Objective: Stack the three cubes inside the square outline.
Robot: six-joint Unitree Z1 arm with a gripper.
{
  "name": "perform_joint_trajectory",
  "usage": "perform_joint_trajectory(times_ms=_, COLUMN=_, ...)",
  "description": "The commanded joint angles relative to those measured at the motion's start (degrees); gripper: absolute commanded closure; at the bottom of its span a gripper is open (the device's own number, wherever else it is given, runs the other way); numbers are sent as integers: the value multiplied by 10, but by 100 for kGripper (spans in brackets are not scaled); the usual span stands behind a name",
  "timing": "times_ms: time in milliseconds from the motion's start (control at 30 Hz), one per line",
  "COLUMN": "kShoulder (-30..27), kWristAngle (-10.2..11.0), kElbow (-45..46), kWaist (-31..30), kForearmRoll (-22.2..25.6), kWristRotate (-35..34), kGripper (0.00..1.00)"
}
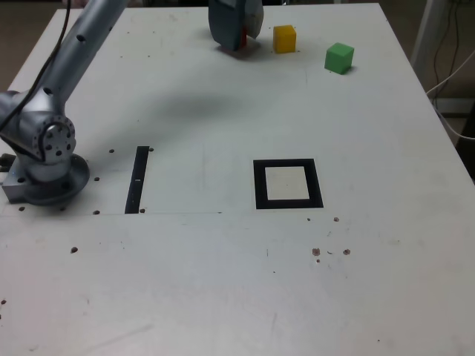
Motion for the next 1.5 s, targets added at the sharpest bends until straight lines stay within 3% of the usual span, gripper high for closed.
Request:
perform_joint_trajectory(times_ms=0, kShoulder=-6, kWristAngle=-2, kElbow=2, kWaist=-2, kForearmRoll=8, kWristRotate=6, kGripper=72)
perform_joint_trajectory(times_ms=433, kShoulder=-45, kWristAngle=-18, kElbow=23, kWaist=-33, kForearmRoll=21, kWristRotate=51, kGripper=72)
perform_joint_trajectory(times_ms=900, kShoulder=-145, kWristAngle=-27, kElbow=133, kWaist=-78, kForearmRoll=16, kWristRotate=89, kGripper=72)
perform_joint_trajectory(times_ms=1133, kShoulder=-207, kWristAngle=-24, kElbow=223, kWaist=-124, kForearmRoll=-11, kWristRotate=94, kGripper=72)
perform_joint_trajectory(times_ms=1467, kShoulder=-291, kWristAngle=-31, kElbow=358, kWaist=-204, kForearmRoll=-89, kWristRotate=87, kGripper=72)
